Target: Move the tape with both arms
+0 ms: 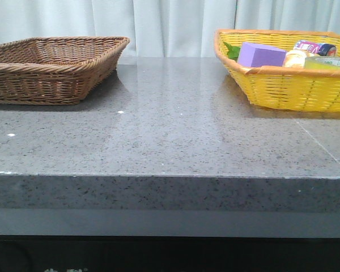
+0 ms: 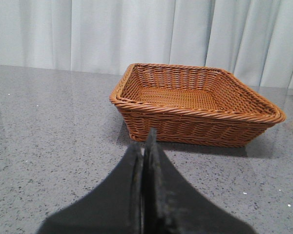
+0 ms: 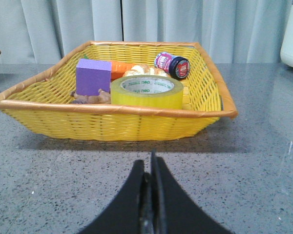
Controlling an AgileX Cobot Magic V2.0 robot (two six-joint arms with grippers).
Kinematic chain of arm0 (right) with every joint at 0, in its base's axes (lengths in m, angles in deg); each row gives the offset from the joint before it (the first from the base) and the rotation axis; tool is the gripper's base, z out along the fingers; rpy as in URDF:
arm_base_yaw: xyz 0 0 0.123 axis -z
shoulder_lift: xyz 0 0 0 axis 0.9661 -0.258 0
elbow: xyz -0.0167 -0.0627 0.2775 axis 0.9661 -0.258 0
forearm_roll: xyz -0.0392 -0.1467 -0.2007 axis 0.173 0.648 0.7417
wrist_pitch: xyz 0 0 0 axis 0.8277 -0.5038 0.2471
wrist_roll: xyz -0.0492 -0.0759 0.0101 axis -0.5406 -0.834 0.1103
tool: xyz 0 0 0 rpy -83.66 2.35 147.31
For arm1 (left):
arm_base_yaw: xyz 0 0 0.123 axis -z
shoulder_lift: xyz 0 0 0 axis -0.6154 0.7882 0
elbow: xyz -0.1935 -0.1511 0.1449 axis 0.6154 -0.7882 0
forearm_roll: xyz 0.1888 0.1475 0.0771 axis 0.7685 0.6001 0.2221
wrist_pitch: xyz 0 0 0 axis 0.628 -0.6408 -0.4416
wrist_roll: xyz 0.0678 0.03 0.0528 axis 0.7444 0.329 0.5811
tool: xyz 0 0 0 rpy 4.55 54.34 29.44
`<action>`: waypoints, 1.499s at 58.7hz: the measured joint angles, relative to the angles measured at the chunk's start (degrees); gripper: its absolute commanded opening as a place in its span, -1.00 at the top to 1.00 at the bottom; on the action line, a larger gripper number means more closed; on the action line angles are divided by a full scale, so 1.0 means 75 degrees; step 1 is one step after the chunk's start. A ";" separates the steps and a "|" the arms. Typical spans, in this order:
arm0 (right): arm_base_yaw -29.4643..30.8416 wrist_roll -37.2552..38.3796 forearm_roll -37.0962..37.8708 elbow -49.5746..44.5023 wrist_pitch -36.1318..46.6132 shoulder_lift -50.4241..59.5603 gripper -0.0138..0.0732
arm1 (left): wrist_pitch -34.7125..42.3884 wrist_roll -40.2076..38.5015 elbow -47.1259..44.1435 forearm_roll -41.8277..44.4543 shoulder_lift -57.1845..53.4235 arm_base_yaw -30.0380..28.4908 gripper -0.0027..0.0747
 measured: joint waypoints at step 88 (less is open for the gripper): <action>0.0000 0.0000 -0.0288 0.4312 -0.2855 -0.1414 0.84 | -0.3020 0.0000 0.4028 -0.0122 0.1421 0.0000 0.98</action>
